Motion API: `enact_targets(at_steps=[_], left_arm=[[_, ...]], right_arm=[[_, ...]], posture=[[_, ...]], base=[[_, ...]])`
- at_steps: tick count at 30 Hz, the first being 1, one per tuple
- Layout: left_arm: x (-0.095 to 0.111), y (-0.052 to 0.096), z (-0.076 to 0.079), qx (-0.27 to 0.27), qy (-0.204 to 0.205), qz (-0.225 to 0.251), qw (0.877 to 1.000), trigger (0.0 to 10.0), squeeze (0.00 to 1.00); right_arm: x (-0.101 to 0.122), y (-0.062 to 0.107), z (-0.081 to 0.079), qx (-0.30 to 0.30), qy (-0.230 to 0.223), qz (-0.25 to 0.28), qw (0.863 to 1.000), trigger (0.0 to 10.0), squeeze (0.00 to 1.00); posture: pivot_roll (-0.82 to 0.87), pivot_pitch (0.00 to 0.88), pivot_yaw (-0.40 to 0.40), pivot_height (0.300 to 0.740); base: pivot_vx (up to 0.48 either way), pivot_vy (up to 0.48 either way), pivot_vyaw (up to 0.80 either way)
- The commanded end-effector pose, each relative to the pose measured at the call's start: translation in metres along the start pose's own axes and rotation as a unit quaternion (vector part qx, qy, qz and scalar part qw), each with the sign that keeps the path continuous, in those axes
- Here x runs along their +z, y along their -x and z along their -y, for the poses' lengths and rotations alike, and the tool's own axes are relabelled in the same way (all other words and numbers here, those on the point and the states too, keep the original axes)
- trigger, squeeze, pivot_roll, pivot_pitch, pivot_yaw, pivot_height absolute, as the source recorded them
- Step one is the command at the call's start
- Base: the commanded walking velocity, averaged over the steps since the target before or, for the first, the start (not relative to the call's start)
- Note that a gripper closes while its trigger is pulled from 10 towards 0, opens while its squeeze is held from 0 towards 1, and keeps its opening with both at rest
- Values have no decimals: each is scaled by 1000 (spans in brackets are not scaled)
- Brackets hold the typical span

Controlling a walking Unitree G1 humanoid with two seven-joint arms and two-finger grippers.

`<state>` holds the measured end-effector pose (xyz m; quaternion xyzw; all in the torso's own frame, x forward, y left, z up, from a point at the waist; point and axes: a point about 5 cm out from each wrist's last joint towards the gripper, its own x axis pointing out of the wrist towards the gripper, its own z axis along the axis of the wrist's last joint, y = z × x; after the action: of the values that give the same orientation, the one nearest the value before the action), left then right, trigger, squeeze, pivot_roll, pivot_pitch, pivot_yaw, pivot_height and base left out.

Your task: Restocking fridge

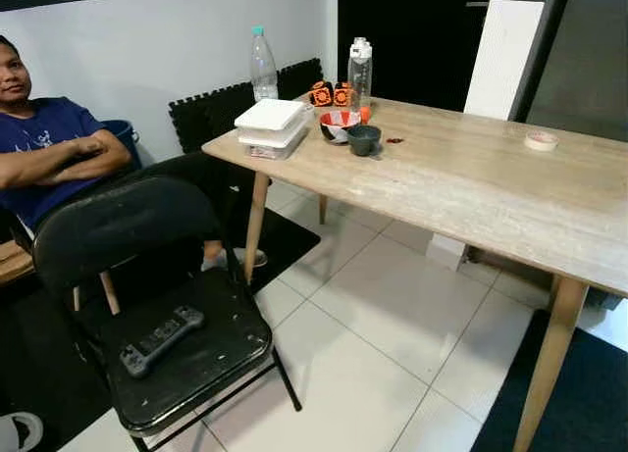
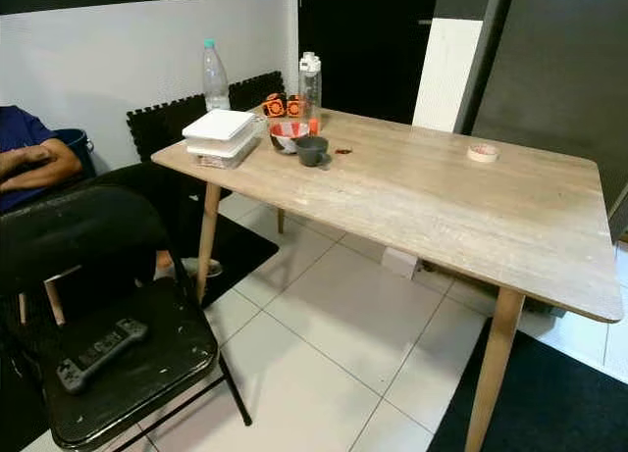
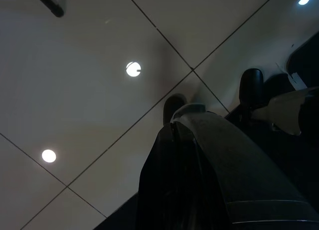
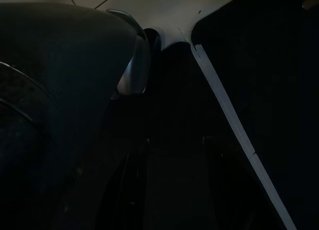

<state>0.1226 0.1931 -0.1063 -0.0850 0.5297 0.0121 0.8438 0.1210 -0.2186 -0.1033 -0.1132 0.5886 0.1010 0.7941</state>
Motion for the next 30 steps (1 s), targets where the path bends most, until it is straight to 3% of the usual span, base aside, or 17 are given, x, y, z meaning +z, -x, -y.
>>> enact_targets(at_steps=[1, 9, 30], left_arm=[[2, 0, -3, 4, -6, 0, 1000, 10000, 0], [1, 0, -3, 9, 1, 3, 1000, 10000, 0], [2, 0, -1, 5, 2, 4, 1000, 10000, 0]], right_arm=[[-1, 0, 1, -1, -3, 0, 1000, 10000, 0], [-1, 0, 1, -3, -4, 3, 1000, 10000, 0], [0, 1, 2, -1, 4, 1, 1000, 10000, 0]], posture=[[-95, 0, 29, 740], [-94, 0, 30, 740], [-91, 0, 25, 740]], base=[[0, 0, 0], [0, -208, 0], [0, -431, 0]])
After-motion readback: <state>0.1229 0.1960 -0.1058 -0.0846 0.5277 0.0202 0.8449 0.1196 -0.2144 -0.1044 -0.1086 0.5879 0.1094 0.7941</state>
